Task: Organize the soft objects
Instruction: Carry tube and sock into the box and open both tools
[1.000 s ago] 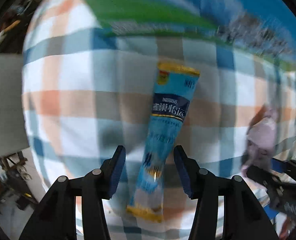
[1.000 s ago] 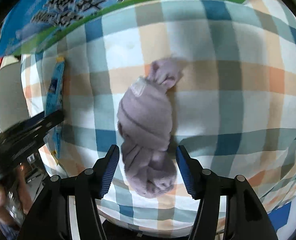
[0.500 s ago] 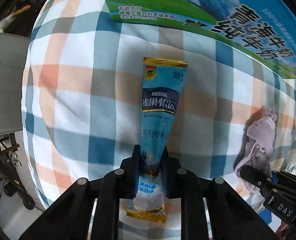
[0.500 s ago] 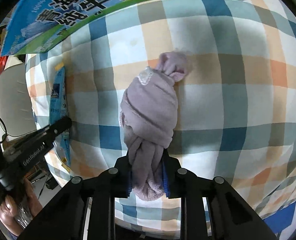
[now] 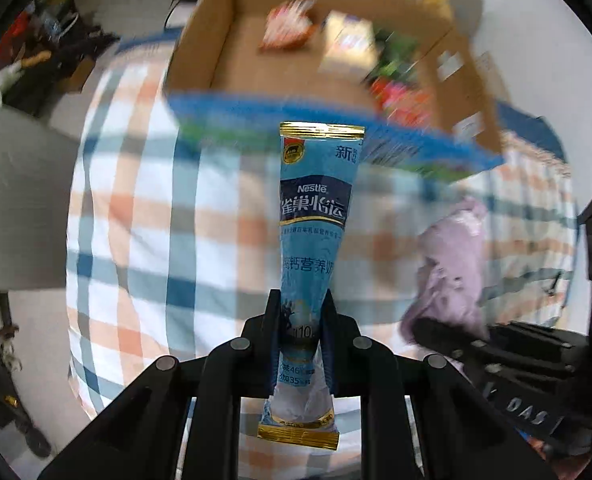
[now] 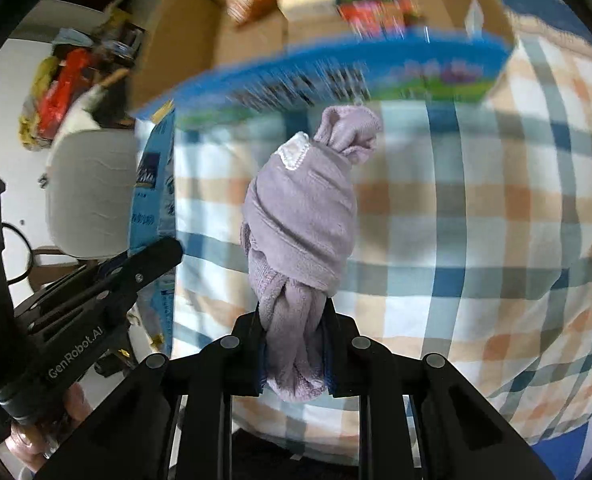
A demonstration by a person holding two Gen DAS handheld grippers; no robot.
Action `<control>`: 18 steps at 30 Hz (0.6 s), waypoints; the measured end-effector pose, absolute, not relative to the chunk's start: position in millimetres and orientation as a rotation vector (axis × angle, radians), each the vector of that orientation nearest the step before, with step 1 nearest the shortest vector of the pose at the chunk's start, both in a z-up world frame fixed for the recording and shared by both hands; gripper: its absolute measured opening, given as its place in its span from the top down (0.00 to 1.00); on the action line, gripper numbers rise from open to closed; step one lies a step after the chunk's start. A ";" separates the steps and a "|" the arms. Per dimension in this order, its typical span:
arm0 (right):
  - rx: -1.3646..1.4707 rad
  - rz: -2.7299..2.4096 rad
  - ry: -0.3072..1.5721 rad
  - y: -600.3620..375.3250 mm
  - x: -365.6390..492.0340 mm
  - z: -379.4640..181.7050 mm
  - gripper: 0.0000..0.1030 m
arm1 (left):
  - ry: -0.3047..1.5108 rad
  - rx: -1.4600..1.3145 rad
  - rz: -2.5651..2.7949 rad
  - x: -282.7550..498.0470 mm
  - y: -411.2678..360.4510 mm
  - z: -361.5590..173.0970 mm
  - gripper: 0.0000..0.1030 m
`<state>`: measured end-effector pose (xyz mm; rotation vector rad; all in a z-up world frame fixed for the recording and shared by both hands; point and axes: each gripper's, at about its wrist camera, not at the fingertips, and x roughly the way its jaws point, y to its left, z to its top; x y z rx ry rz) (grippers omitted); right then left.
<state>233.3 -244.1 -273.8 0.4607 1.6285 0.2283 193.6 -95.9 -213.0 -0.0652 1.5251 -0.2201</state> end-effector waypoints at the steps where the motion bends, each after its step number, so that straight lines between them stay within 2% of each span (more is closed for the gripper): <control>1: 0.466 0.237 1.605 -244.3 237.3 -261.4 0.79 | 1.509 -0.070 -0.233 209.1 -92.0 -204.7 0.86; 8: 0.470 0.260 1.494 -257.5 288.4 -204.4 0.79 | 1.416 -0.034 -0.262 303.3 -97.8 -170.3 0.86; 13: 0.432 0.225 1.485 -250.1 343.2 -201.2 0.79 | 1.421 -0.004 -0.211 374.7 -103.2 -189.0 0.86; 18: 0.413 0.175 1.529 -252.6 390.9 -227.4 0.79 | 1.471 0.067 -0.151 421.2 -104.4 -221.5 0.86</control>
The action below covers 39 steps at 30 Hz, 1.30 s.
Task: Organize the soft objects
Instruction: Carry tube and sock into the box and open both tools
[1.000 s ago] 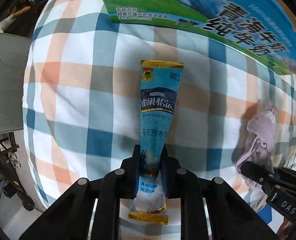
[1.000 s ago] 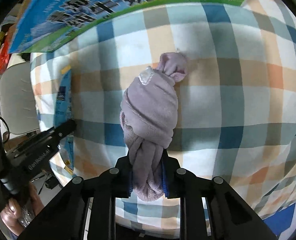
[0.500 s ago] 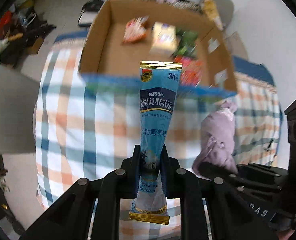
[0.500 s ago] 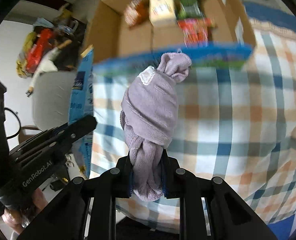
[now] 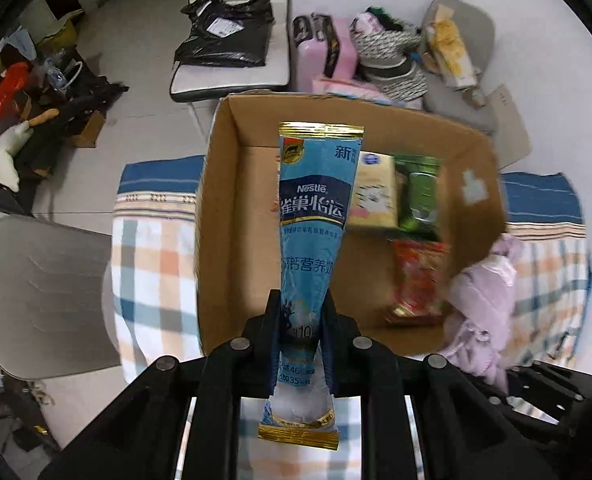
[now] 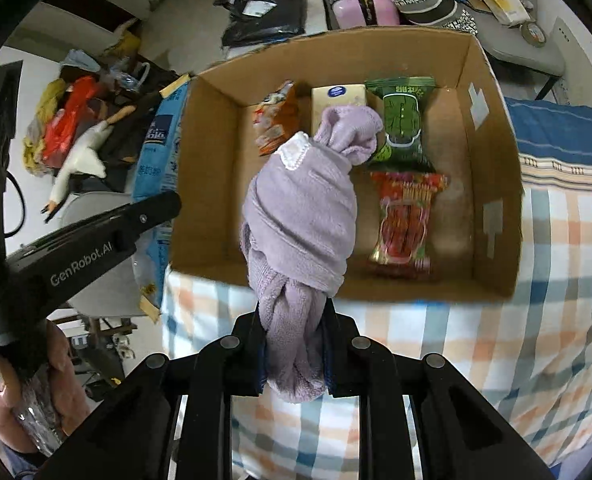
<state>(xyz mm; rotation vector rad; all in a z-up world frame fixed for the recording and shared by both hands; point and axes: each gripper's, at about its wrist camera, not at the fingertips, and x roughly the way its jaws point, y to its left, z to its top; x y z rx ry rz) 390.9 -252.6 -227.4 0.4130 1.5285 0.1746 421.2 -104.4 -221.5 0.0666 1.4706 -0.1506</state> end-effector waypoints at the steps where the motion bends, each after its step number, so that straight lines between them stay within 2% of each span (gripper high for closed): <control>1: 0.413 0.169 1.540 -251.7 395.9 -236.4 0.79 | 1.481 0.081 -0.141 427.7 -105.2 -229.2 0.86; 11: 0.410 0.136 1.639 -249.7 431.9 -307.0 0.79 | 1.619 0.175 -0.086 470.5 -106.7 -311.3 0.86; 17: 0.403 0.153 1.682 -240.8 442.3 -340.0 0.77 | 1.664 0.170 -0.091 475.1 -103.3 -331.7 0.82; 20: 0.385 0.156 1.700 -237.0 446.0 -350.0 0.67 | 1.684 0.182 -0.078 475.3 -101.1 -337.6 0.77; 22: 0.368 0.144 1.700 -236.0 448.3 -352.6 0.56 | 1.686 0.198 -0.062 475.1 -99.3 -339.4 0.76; 24: 0.373 0.147 1.696 -235.7 449.3 -352.6 0.52 | 1.683 0.191 -0.060 475.4 -97.0 -339.2 0.72; 39: 0.275 0.049 1.615 -255.6 431.2 -310.7 0.38 | 1.543 0.076 -0.078 442.9 -83.8 -287.5 0.65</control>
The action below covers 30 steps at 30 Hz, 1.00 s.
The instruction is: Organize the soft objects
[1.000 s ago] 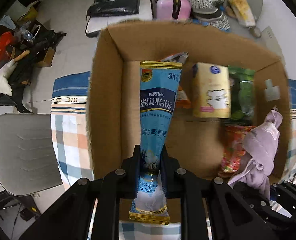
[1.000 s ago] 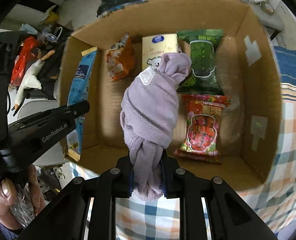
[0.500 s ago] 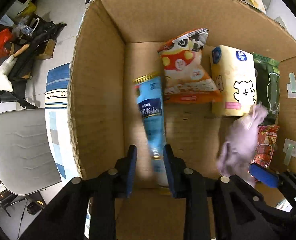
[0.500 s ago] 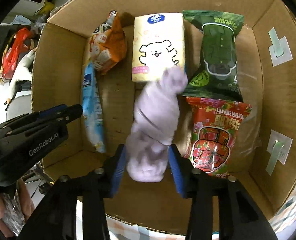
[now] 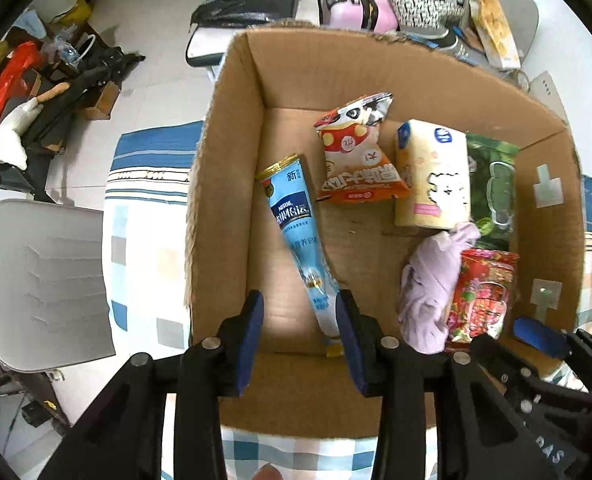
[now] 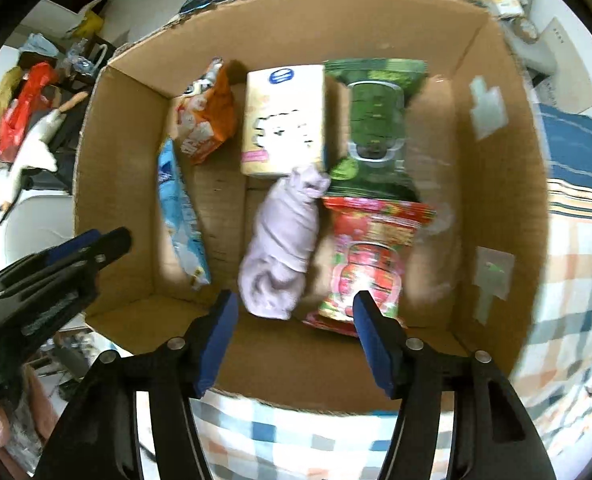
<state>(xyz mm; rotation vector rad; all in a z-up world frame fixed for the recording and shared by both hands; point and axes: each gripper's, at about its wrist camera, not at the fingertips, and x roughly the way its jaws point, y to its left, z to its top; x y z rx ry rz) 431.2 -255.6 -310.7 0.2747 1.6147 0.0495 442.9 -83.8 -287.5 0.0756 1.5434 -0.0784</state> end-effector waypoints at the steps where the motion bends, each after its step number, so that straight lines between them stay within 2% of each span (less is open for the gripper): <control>1: 0.271 0.039 1.608 -256.9 430.0 -309.3 0.34 | 1.529 0.073 -0.079 438.9 -83.3 -282.8 0.60; 2: 0.268 0.031 1.603 -259.0 427.4 -307.3 0.32 | 1.517 0.073 -0.084 434.7 -84.1 -278.2 0.56; 4: 0.253 0.004 1.596 -263.5 422.4 -303.9 0.17 | 1.481 0.068 -0.092 426.0 -84.0 -267.7 0.32; 6: 0.235 -0.026 1.589 -272.0 418.1 -300.0 0.04 | 1.442 0.073 -0.096 419.4 -87.0 -257.2 0.19; 8: 0.219 -0.046 1.583 -275.0 415.4 -299.0 0.03 | 1.424 0.075 -0.104 415.4 -86.6 -255.1 0.11; 12: 0.223 -0.084 1.575 -286.1 409.8 -292.4 0.00 | 1.386 0.077 -0.101 408.9 -89.5 -246.6 0.10; 23: 0.199 -0.116 1.525 -292.2 395.7 -267.9 0.00 | 1.282 0.077 -0.075 395.5 -93.9 -215.7 0.09; 30: 0.178 -0.099 1.411 -293.2 367.4 -217.6 0.00 | 1.204 0.038 -0.067 369.4 -95.3 -179.8 0.10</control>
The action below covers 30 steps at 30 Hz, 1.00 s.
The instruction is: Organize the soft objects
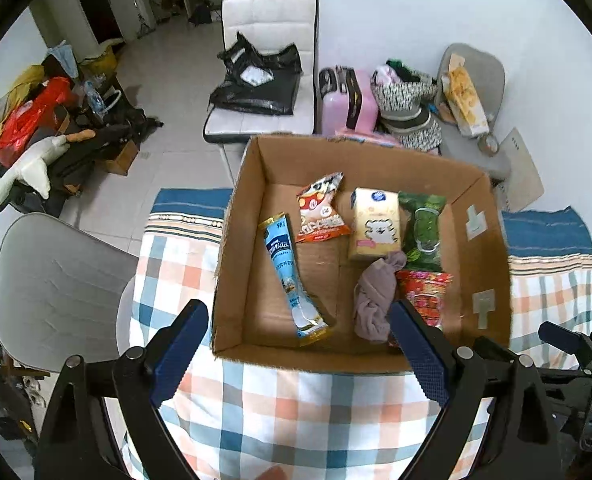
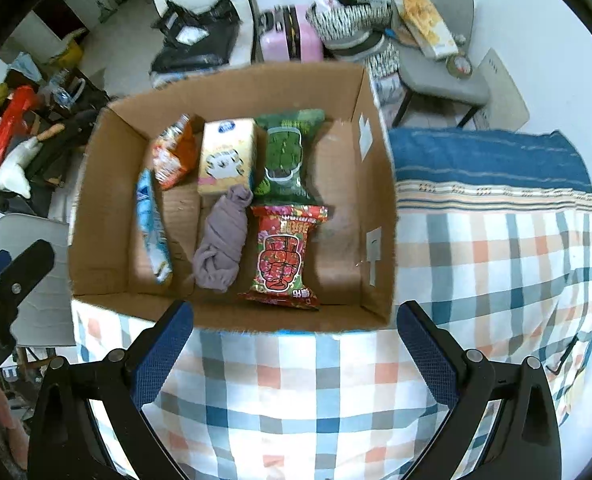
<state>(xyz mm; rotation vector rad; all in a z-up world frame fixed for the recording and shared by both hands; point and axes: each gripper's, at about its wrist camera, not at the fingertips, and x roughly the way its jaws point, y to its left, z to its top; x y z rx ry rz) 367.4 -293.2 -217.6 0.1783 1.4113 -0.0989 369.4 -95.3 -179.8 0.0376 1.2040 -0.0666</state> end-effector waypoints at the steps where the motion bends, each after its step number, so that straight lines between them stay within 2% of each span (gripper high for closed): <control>1: 0.178 -0.098 1.392 -293.2 361.5 -208.9 0.00 | 1.193 0.033 -0.068 364.0 -95.7 -174.1 0.10; 18: 0.160 -0.033 1.122 -286.2 215.0 -49.9 0.00 | 1.003 0.001 -0.076 230.1 -81.8 -40.5 0.10; 30: 0.131 0.010 1.018 -279.6 127.9 33.0 0.00 | 0.955 0.034 -0.089 156.2 -81.2 17.7 0.09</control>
